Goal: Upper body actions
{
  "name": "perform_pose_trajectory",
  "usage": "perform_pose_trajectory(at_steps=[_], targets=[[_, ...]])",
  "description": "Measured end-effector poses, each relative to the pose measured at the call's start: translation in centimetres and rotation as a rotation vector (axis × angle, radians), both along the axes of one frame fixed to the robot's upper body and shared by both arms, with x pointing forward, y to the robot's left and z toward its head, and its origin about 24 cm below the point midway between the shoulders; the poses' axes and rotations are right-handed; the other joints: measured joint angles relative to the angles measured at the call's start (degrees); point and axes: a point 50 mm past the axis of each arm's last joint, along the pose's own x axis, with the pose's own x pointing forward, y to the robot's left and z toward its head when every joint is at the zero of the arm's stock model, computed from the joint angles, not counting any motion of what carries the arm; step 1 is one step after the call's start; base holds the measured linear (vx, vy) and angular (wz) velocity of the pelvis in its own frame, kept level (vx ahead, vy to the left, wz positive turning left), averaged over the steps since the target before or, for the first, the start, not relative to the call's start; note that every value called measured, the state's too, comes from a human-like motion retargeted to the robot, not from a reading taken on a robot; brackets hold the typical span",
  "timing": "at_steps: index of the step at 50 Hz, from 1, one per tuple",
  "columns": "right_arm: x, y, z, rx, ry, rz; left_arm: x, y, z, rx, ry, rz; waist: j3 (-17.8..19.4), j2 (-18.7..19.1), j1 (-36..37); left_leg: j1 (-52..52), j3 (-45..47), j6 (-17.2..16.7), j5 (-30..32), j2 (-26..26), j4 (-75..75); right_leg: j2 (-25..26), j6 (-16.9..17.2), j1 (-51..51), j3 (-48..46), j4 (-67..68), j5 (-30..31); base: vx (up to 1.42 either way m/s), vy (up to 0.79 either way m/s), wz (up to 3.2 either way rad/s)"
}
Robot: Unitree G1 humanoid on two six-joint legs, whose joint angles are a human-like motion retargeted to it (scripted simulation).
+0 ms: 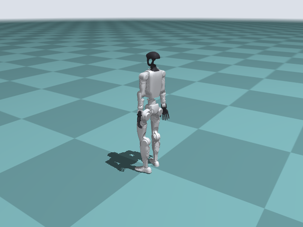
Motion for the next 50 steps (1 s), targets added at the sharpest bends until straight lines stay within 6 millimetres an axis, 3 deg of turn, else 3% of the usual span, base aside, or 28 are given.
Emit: perform_pose_trajectory(at_steps=[15, 38, 45, 50], targets=[[1.1, 0.2, -0.1, 0.013, -0.034, 0.029, 0.4, 0.6, 0.1, 0.011, -0.024, 0.016, 1.74, 0.25, -0.37, -0.99, 1.31, -0.1, -0.06, 0.36, 0.17, 0.22, -0.62, -1.6, 1.39, -0.22, 0.43, -0.03, -0.02, -0.04], [0.7, -0.1, 0.0, -0.01, -0.031, -0.006, 0.9, 0.5, 0.1, 0.006, -0.057, 0.025, 2.36, 0.32, -1.44, -2.66, 2.32, -0.13, -1.3, 1.27, 1.67, 0.45, -1.19, -3.52, 1.89, 0.63, -0.18, 0.0, 0.0, 0.0], [3.7, -0.1, -0.1, -0.025, -0.13, 0.057, 3.2, 0.7, 0.1, 0.012, -0.151, 0.032, 4.14, 0.09, -1.65, -9.37, 1.15, -0.45, -4.62, 2.33, 10.55, -0.96, -1.12, -6.99, 2.78, 4.08, -1.37, -0.06, -0.01, -0.02], [8.4, -0.5, 0.4, -0.069, -0.301, 0.145, 6.3, 1.4, 0.6, 0.047, -0.322, 0.053, 7.45, 1.81, -4.32, -16.55, -0.83, -1.37, -8.04, 4.34, 18.4, -3.15, -0.14, -13.79, 2.04, 13.49, -5.02, -0.18, 0.01, 0.19]])
